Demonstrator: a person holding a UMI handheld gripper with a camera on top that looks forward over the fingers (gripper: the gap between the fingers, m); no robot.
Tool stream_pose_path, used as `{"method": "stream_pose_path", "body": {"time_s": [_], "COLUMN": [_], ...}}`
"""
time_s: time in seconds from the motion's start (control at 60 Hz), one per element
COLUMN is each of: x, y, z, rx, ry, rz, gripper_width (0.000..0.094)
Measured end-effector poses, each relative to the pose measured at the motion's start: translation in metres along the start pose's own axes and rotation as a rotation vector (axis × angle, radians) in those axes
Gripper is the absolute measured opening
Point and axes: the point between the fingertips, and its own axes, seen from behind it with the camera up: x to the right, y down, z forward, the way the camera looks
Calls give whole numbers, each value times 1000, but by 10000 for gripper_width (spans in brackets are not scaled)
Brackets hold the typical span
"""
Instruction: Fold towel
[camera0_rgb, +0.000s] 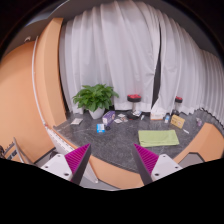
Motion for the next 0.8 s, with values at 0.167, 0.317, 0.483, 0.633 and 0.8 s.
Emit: {"method": "stream_pose_path", "body": {"time_s": [0.167, 0.317, 0.483, 0.633, 0.8], "x": [3, 19, 75, 147, 213], "y": [11, 49, 114, 133, 118], "z": [11, 46, 123, 221, 336], "rx": [-24, -101, -219, -226, -212], "ry": [-7, -3, 74, 165, 221], "rz": [6, 14, 38, 42, 69], "gripper_width": [851, 850, 843, 843, 847]}}
